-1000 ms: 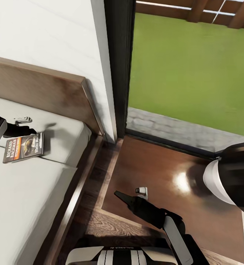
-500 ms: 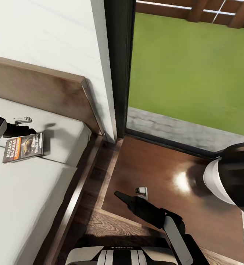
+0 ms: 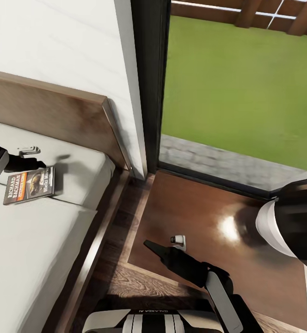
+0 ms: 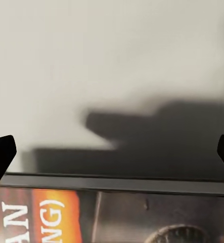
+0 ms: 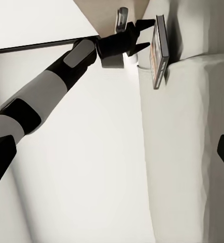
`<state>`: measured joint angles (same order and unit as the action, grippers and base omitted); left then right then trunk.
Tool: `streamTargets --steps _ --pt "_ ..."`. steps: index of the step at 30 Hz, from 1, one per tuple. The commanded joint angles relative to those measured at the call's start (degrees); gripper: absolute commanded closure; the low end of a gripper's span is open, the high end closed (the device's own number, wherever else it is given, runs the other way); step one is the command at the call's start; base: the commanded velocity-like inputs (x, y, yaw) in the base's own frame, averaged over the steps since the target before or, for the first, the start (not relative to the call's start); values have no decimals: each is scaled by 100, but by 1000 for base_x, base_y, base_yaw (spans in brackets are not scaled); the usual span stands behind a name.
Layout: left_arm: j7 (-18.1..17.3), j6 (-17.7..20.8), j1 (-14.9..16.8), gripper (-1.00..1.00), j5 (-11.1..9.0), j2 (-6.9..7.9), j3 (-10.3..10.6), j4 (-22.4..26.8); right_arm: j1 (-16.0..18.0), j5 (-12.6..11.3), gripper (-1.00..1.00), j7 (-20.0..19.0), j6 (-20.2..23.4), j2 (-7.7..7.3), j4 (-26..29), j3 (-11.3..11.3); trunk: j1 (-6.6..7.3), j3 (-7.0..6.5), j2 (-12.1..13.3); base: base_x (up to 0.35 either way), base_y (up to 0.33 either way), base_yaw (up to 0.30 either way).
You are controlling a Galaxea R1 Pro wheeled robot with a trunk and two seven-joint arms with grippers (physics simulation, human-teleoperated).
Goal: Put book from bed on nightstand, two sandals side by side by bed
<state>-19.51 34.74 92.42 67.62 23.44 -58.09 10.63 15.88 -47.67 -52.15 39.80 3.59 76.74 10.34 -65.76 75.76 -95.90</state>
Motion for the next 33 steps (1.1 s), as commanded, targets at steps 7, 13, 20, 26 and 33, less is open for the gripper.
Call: streamTargets --steps 7,13,20,26,33 --pt "-51 -34 4 -100 62 -3 -43 10 2 -32 -100 3 36 1 -1 1 0 3 -1 0 0 0" --pt "-49 -43 4 -100 65 1 -40 10 2 -36 -100 3 36 1 -1 -2 0 3 -1 0 0 0" --pt "-52 -40 4 -100 66 8 -37 11 2 -35 -100 3 36 1 -1 -1 0 3 -1 0 0 0" --pt "-53 -38 4 -100 67 11 -36 11 2 -36 -100 4 36 1 -1 2 0 3 -1 0 0 0" --pt "-47 -38 4 -100 67 12 -40 10 2 -39 -100 5 36 1 -1 0 0 3 -1 0 0 0"
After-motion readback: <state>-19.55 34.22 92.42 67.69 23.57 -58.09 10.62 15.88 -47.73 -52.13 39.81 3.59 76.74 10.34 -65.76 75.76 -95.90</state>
